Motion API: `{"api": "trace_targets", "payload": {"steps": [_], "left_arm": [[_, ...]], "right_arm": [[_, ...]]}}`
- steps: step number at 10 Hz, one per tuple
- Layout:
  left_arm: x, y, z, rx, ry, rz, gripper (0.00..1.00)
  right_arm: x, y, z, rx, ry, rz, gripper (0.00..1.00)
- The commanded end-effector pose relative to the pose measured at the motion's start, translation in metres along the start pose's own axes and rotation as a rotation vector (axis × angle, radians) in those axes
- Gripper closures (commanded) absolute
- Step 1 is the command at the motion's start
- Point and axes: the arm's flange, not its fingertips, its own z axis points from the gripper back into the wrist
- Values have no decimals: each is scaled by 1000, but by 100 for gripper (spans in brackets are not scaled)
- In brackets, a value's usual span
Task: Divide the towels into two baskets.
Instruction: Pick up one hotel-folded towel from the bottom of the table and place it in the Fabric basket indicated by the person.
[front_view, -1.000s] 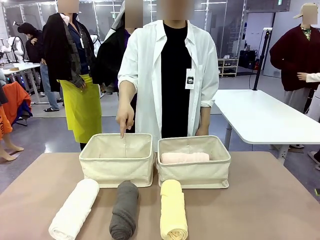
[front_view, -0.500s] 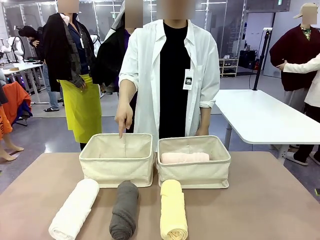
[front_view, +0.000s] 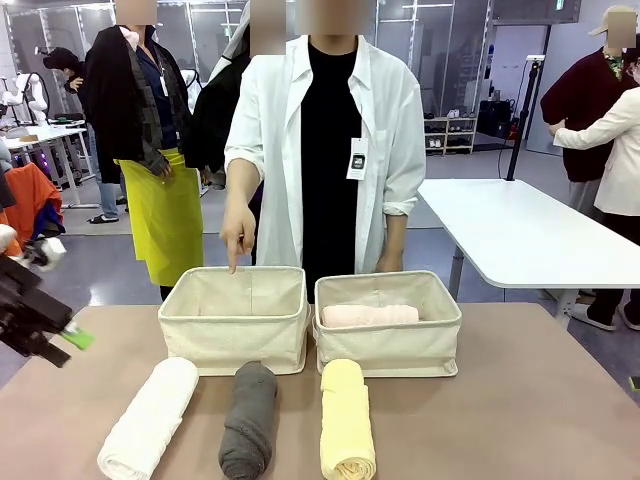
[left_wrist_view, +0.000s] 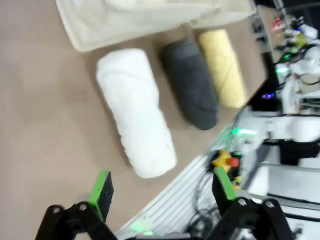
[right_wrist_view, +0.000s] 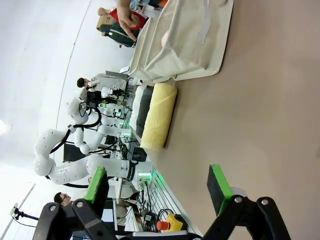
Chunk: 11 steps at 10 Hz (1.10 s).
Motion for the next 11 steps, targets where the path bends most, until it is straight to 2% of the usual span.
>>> {"api": "trace_targets", "payload": {"steps": [1, 3, 5, 7, 8, 9, 11], "left_arm": [[-8, -12, -40, 187, 29, 50, 0], [-18, -24, -74, 206, 68, 36, 0], [-16, -25, -96, 202, 41, 79, 0], [-12, -23, -116, 260, 37, 96, 0], [-11, -25, -126, 259, 51, 95, 0], [-10, -27, -135, 205, 61, 102, 0], [-13, -22, -150, 243, 42, 100, 0]], "right_arm": [[1, 0, -1, 6, -10, 20, 0], [1, 0, -1, 6, -10, 20, 0], [1, 0, -1, 6, -10, 20, 0], [1, 0, -1, 6, -10, 20, 0], [1, 0, -1, 6, -10, 20, 0], [1, 0, -1, 6, -10, 20, 0], [1, 0, -1, 6, -10, 20, 0]]}}
